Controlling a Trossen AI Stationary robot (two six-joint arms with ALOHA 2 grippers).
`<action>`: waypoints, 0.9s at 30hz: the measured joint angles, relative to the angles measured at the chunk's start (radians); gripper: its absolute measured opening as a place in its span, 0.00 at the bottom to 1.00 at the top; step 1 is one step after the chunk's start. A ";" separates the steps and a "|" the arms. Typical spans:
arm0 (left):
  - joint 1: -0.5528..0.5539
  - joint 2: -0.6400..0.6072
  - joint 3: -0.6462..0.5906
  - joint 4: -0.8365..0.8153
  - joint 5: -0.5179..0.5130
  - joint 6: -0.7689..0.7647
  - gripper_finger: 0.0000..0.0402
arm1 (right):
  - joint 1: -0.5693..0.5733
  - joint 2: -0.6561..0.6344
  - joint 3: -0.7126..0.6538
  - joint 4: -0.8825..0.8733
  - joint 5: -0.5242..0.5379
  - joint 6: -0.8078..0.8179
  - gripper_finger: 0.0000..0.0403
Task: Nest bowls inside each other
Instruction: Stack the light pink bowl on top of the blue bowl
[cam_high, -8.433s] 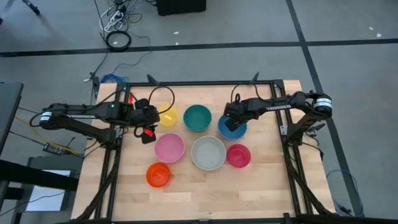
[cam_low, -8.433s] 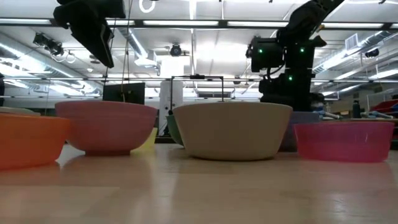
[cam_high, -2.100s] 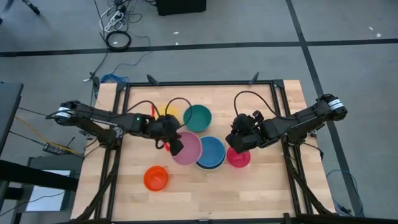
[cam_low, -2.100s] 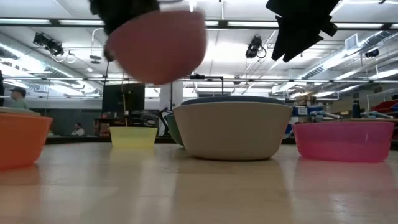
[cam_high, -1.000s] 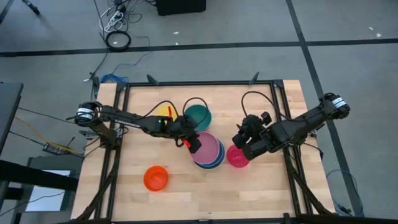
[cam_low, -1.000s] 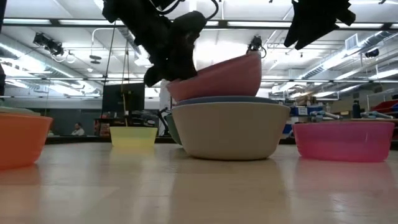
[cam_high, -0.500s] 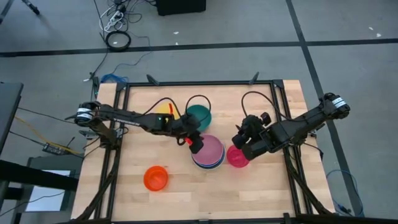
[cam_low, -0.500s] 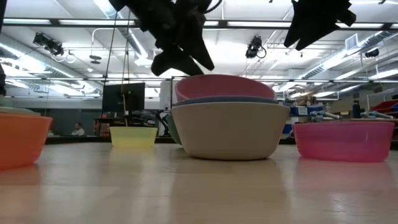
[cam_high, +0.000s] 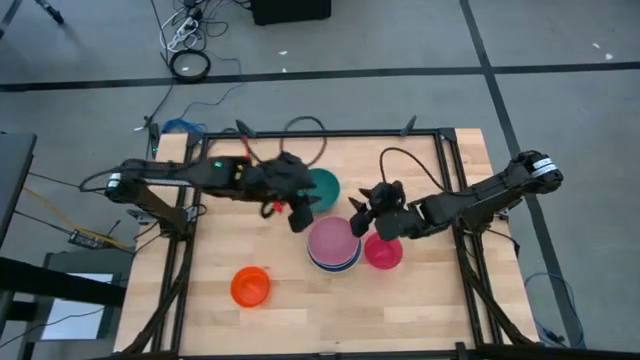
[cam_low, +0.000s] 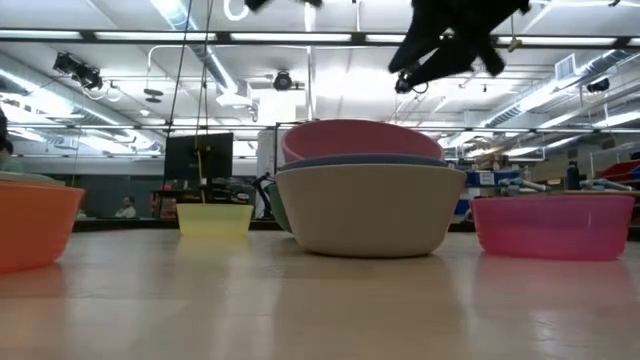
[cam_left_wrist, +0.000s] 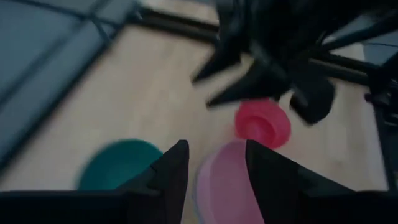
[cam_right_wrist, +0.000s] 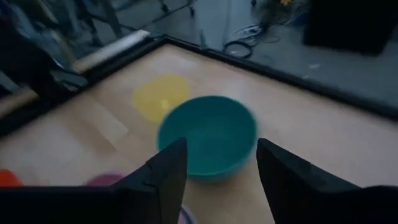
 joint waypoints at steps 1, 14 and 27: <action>-0.009 -0.014 0.013 -0.011 -0.029 0.011 0.42 | -0.015 0.005 -0.027 0.069 -0.028 -0.001 0.44; -0.027 -0.117 0.028 -0.017 -0.166 0.063 0.42 | -0.117 0.236 -0.124 0.613 -0.292 -0.032 0.39; -0.027 -0.113 0.022 -0.044 -0.178 0.058 0.42 | -0.121 0.358 -0.097 0.631 -0.318 0.000 0.37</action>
